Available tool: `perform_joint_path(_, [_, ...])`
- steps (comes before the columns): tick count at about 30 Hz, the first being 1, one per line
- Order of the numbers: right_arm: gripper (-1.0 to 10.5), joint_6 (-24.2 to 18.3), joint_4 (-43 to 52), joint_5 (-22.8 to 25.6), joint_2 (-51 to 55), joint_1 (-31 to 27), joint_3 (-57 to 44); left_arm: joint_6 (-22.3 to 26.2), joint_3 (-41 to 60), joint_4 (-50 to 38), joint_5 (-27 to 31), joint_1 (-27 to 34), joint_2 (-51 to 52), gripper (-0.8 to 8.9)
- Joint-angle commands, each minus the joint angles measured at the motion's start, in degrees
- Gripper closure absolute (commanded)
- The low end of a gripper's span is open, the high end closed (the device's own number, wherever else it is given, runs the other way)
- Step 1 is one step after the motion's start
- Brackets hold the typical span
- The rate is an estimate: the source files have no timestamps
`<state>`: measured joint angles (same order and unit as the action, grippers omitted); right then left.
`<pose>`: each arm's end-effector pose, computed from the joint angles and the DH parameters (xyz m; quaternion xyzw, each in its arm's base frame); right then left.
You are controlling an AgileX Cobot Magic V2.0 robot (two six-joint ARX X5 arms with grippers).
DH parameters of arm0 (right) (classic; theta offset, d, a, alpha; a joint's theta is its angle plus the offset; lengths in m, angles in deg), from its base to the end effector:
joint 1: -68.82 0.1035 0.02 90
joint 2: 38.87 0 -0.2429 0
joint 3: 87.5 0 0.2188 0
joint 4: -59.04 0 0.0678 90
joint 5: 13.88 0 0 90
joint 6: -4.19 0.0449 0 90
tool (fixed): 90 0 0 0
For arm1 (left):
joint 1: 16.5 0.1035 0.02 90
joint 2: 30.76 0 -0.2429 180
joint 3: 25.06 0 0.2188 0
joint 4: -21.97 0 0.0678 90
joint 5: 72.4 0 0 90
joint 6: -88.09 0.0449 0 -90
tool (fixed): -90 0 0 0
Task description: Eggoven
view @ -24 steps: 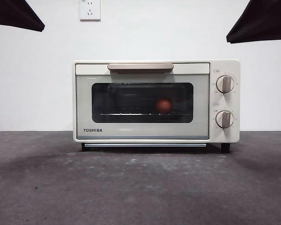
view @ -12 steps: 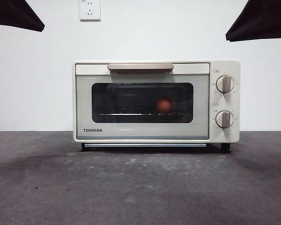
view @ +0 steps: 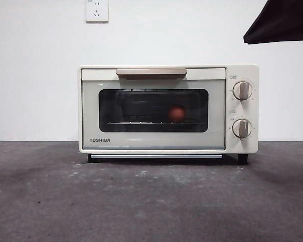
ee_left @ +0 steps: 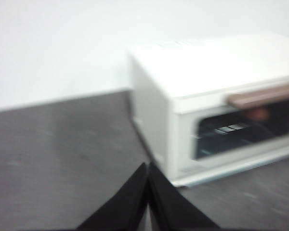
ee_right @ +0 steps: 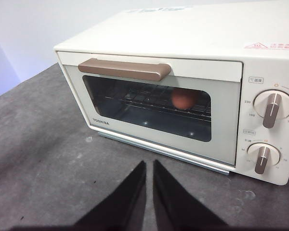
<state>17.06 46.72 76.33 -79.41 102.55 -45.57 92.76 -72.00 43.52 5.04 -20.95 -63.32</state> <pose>0.1371 0.0914 0.2453 0.0792 0.1227 0.2750 0.9503 0.1368 -0.0204 0.2746 0.0358 0.0563 -0.1500 0.9864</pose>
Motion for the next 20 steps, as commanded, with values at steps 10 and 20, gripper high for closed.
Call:
perform_joint_path(10, [9.4,0.1,0.7,0.2,-0.2,0.5,0.2,2.2,22.9,-8.3,2.6,3.8,20.6,8.06])
perform_joint_path(20, [9.4,0.1,0.7,0.2,-0.2,0.5,0.2,2.2,29.1,1.9,2.6,3.8,30.6,8.06])
